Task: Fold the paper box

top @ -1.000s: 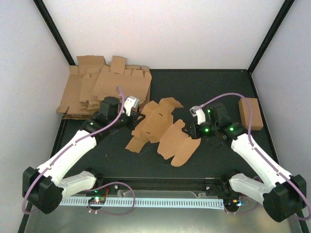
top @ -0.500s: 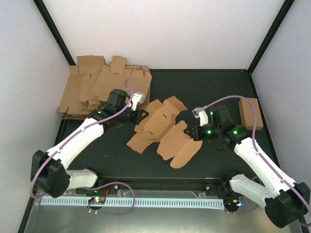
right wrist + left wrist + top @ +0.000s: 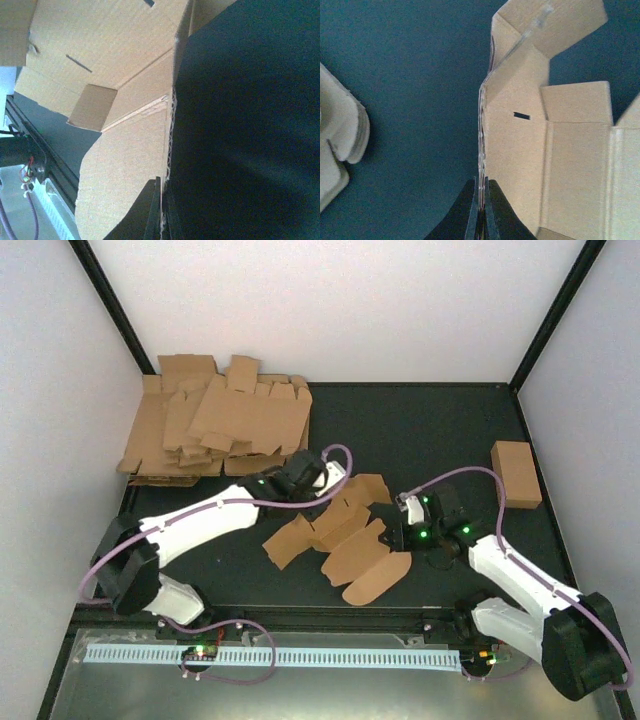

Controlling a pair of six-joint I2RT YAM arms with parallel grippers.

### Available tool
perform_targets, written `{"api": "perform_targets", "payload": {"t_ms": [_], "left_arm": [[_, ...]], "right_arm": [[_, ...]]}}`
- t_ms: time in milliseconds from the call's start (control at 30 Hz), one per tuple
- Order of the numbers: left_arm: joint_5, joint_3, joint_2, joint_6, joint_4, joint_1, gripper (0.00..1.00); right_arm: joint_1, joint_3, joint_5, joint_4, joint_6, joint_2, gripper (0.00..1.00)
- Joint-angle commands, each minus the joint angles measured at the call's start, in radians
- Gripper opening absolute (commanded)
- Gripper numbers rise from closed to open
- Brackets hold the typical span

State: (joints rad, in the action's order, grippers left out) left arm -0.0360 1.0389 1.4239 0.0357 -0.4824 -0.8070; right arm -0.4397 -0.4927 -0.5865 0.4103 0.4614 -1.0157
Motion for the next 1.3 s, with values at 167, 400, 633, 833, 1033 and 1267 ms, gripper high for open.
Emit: {"api": "perform_targets", "payload": {"t_ms": [167,400,633,833,1033,1267], "left_arm": [[-0.461,0.115,0.201,0.161,-0.039,-0.148,0.02],[-0.629,0.091,0.213,0.215,0.026,-0.235,0.01],[-0.76,0.04,0.187,0.247,0.082,-0.311,0.02],[-0.838,0.004,0.21,0.26,0.132,-0.362,0.02],[-0.847,-0.001,0.22,0.229,0.146,-0.38,0.03],[-0.844,-0.013,0.222,0.203,0.154,-0.408,0.05]], "right_arm": [[0.001,0.088,0.0,-0.112,0.01,-0.031,0.18],[0.001,0.083,0.057,-0.094,-0.003,-0.028,0.33],[0.002,0.032,0.238,-0.052,0.007,0.092,0.43],[0.002,0.049,0.231,-0.179,0.017,0.165,0.52],[0.014,-0.023,0.168,-0.223,0.144,0.081,0.52],[0.032,0.065,0.013,-0.593,0.605,0.014,0.55]]}}
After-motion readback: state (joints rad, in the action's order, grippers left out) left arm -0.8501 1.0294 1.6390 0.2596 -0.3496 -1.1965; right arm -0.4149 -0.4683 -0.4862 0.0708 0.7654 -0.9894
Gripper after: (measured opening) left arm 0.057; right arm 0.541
